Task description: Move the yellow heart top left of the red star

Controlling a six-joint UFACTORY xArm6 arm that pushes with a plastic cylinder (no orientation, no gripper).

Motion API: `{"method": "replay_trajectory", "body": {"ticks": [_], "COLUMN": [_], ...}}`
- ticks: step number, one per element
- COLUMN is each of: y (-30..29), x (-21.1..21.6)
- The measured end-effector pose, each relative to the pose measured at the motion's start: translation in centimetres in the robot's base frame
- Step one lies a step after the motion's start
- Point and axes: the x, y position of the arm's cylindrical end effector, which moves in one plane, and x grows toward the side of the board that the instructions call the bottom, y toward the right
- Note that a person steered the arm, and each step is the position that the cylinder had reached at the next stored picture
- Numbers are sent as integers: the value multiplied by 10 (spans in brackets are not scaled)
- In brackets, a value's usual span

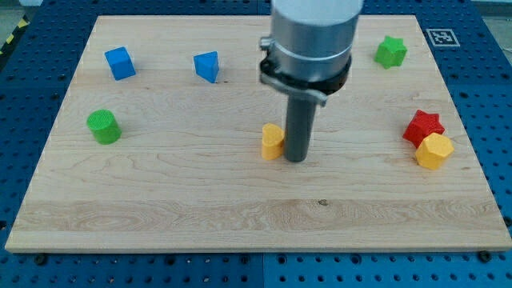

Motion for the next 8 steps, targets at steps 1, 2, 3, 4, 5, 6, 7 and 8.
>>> {"method": "replay_trajectory", "body": {"ticks": [1, 2, 3, 4, 5, 6, 7, 8], "y": [0, 0, 0, -12, -64, -72, -26, 25], "x": [1, 1, 2, 30, 46, 16, -29, -43]}}
